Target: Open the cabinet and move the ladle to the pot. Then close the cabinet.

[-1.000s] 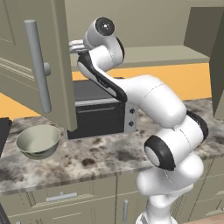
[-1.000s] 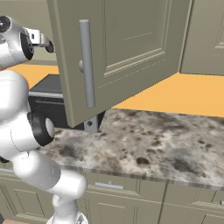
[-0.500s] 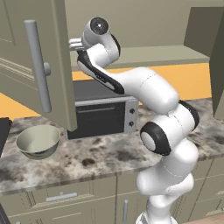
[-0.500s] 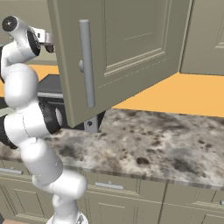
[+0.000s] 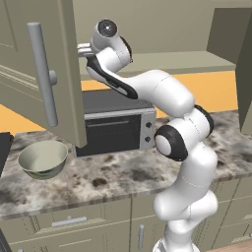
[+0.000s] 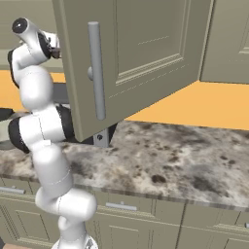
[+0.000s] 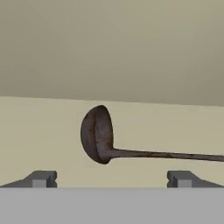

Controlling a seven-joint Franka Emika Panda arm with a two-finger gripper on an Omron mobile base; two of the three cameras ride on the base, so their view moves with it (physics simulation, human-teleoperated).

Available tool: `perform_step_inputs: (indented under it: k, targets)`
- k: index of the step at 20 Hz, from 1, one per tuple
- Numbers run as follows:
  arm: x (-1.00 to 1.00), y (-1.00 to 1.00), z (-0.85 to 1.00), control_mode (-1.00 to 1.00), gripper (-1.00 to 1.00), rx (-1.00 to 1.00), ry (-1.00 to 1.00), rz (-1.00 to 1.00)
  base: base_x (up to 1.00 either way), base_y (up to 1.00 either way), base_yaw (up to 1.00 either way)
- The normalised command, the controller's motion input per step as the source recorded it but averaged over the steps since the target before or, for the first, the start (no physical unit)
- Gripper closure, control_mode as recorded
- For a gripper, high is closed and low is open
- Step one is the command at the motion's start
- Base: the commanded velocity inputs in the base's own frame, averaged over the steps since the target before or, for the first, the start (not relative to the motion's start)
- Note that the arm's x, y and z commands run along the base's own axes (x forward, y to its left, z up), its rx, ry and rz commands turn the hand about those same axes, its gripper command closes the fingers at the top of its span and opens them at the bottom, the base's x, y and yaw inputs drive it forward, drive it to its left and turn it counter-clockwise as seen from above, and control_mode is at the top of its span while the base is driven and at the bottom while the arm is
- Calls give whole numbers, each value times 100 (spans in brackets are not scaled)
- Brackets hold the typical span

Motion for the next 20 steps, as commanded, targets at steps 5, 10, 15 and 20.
perform_step_inputs:
  k: [5,10,15,20]
  targets:
    - [27,4,-1,-100,-100,0,3,-1,0,0,0]
    - [31,8,-1,-100,-100,0,5,-1,0,0,0]
    - [14,8,-4,-100,-100,0,5,-1,0,0,0]
    - [12,11,-2,-100,-100,0,3,0,0,0,0]
